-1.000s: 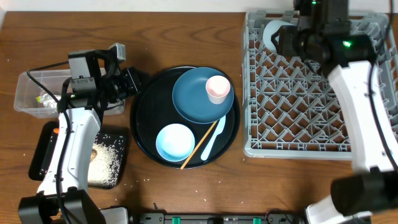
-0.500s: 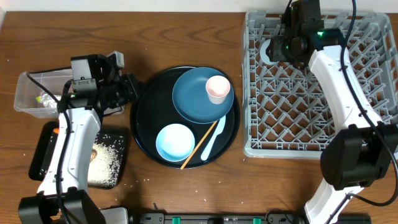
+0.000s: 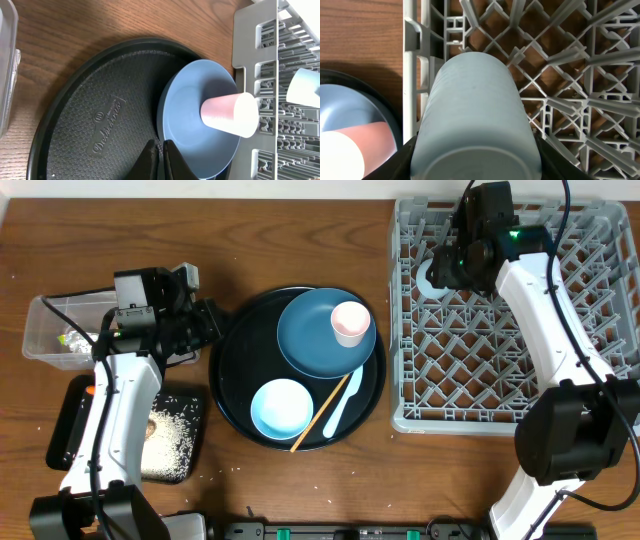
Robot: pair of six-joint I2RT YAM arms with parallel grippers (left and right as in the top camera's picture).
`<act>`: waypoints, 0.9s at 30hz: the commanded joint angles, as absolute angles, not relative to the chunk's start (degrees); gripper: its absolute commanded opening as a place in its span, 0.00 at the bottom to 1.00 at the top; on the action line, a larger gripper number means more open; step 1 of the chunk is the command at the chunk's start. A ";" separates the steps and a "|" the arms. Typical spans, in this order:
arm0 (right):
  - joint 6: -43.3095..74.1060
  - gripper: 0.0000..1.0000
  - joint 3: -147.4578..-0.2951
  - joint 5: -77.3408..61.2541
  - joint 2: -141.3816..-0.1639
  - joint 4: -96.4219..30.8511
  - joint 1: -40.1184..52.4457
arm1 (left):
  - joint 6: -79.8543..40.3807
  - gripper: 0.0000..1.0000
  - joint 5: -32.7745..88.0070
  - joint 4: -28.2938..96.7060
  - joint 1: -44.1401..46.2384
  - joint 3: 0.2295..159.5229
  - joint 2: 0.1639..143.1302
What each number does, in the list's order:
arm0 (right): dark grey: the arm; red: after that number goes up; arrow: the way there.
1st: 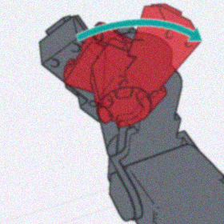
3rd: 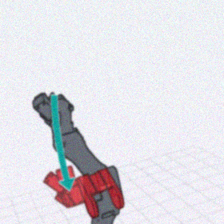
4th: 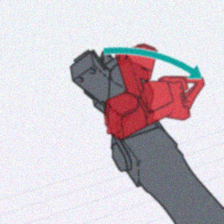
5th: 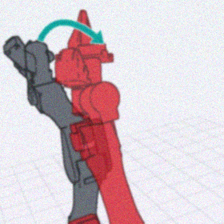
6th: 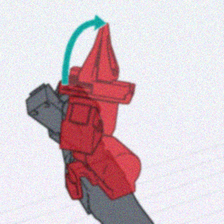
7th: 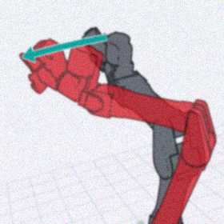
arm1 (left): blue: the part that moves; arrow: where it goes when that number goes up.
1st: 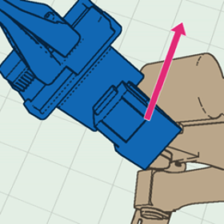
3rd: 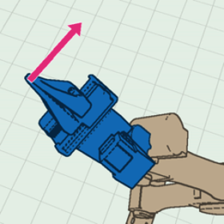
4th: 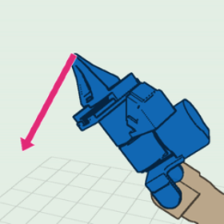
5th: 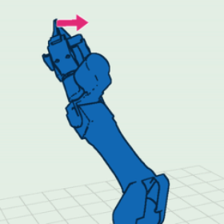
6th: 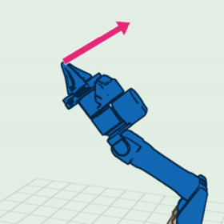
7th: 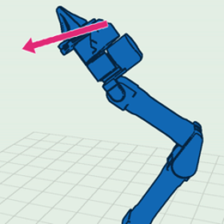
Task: Sort waste into correct bins and load items into the dishwasher rack
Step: 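Lower the cup upside down into the rack and open the right gripper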
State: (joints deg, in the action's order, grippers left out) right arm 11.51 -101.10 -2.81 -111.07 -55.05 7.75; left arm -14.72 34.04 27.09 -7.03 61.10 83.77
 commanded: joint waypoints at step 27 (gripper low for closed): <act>11.00 0.84 -102.39 0.21 -118.80 -53.56 11.31 | -13.52 0.07 33.12 27.81 -6.94 60.97 83.79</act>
